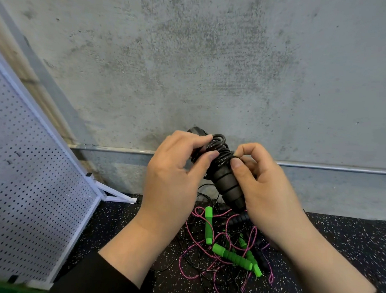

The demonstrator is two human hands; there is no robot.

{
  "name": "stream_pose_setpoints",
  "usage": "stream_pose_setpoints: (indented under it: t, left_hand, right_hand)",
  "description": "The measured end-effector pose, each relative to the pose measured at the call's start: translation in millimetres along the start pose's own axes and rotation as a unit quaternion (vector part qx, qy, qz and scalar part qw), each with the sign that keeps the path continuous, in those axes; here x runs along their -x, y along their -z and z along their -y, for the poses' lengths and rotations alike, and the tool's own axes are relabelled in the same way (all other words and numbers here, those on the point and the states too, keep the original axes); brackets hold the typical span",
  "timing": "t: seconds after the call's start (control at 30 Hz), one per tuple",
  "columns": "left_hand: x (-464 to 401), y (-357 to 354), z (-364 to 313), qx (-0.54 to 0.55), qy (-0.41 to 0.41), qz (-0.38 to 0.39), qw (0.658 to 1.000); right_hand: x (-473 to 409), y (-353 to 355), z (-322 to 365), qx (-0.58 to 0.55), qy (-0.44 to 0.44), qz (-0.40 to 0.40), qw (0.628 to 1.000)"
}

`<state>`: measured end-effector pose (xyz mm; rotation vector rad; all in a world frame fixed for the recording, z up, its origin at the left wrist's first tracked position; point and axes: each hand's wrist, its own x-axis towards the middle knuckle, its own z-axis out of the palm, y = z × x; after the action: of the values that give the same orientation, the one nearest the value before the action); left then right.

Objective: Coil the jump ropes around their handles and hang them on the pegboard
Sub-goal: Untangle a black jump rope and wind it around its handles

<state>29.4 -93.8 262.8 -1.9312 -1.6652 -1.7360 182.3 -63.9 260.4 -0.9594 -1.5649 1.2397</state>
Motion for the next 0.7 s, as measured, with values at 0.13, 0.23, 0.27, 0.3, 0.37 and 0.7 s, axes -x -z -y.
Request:
stream_pose_setpoints:
  t: [0.13,0.23,0.27,0.3,0.37,0.7]
  left_hand:
    - [-6.3,4.7,-2.2,0.036,0.082,0.057,0.994]
    - [-10.1,4.8,0.3,0.097,0.161,0.081,0.979]
    - [-10.7,4.8,1.4,0.122,0.181,0.086,0.972]
    - [-10.2,4.8,3.5,0.124,0.185,0.092,0.971]
    - [-8.6,4.3,4.3,0.058,0.134,0.107,0.984]
    - [-3.5,-1.1,-6.5,0.294,0.269,-0.078,0.914]
  right_hand:
    - [4.3,4.5,3.2,0.050,0.008,0.003,0.999]
    - [5.2,5.9,2.3,0.073,0.005,-0.002,0.997]
    - [4.7,6.0,1.1,0.082,0.004,-0.004,0.997]
    - [3.9,5.8,-0.1,0.095,0.007,-0.006,0.995]
    - [1.7,5.9,-4.0,0.142,0.027,-0.022,0.989]
    - [-10.4,8.8,2.7,-0.029,-0.017,-0.064,0.997]
